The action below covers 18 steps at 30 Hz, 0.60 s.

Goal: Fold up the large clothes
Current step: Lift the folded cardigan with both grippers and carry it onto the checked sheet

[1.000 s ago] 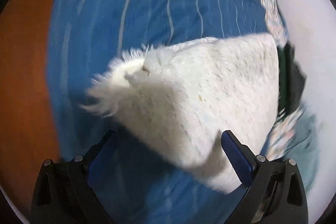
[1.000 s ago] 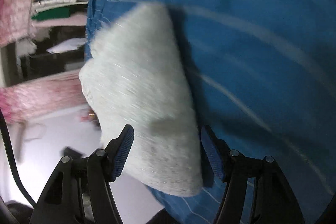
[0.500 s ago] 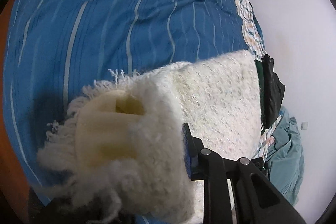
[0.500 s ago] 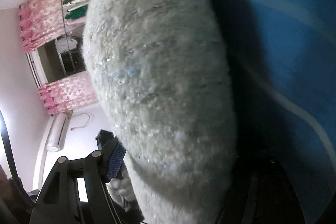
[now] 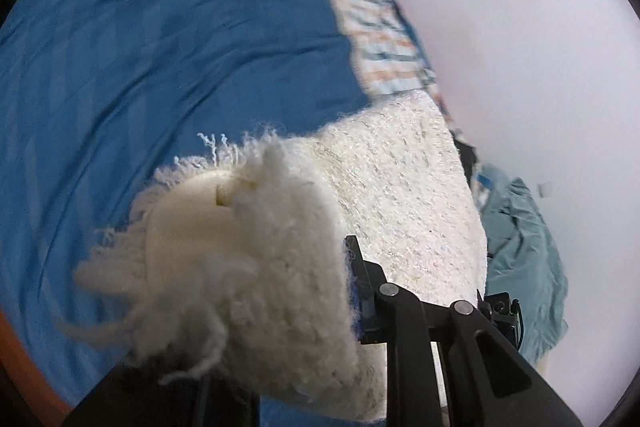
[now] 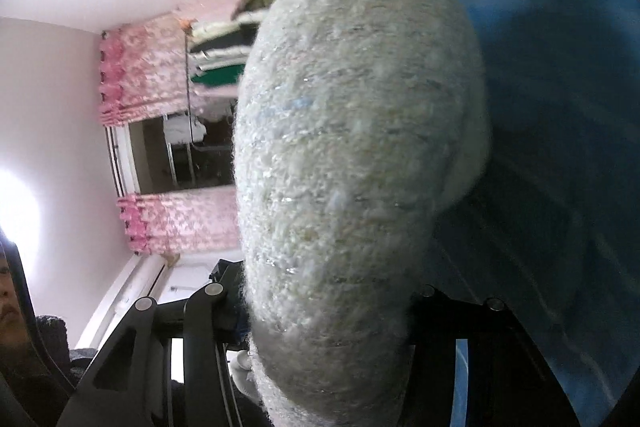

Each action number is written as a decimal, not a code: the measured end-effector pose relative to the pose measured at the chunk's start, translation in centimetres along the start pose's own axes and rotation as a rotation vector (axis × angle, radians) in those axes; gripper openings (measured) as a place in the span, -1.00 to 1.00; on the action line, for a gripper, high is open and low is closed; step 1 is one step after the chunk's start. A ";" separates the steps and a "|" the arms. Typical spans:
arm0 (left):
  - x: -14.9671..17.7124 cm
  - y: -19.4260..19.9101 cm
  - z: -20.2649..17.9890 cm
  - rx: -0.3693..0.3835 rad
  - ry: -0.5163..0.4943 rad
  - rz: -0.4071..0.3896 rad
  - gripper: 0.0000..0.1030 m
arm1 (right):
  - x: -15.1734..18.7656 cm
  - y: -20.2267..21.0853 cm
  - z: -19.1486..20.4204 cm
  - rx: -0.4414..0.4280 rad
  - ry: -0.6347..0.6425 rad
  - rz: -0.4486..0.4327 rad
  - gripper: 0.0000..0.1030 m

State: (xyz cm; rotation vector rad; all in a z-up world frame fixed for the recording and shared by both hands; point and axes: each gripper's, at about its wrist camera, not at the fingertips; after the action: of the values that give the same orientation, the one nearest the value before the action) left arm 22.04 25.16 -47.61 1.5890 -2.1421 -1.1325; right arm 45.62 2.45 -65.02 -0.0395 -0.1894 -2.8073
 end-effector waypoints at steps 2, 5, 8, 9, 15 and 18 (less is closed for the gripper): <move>-3.1 -1.6 -2.7 0.039 -0.042 0.019 -0.68 | -2.1 1.3 2.3 0.010 0.021 -0.048 0.03; -7.5 -4.5 -7.6 0.101 -0.109 0.044 -0.68 | -5.9 2.3 5.7 0.030 0.046 -0.133 0.03; -11.4 -7.4 -13.0 0.163 -0.189 0.043 -0.68 | -9.6 5.1 8.9 0.031 0.087 -0.211 0.03; -12.4 -8.6 -14.8 0.179 -0.206 0.044 -0.68 | -10.6 6.6 9.7 0.029 0.100 -0.230 0.03; -18.0 -17.5 -24.0 0.268 -0.258 0.061 -0.68 | -20.8 14.2 13.3 0.025 0.159 -0.359 0.03; -18.8 -21.7 -26.0 0.279 -0.270 0.083 -0.68 | -25.6 18.2 13.2 0.028 0.168 -0.382 0.03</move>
State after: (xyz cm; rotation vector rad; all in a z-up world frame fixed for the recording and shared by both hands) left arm 60.00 28.25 -40.86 1.5073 -2.6150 -1.1168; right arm 75.78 -4.62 -50.94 0.2657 -0.2150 -3.1661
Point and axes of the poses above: each gripper's, at about its wrist camera, not at the fingertips, and y roughly against the way its jaws point, z to its left, x to its underside, and after that the axes turned 2 degrees about -x, right-handed
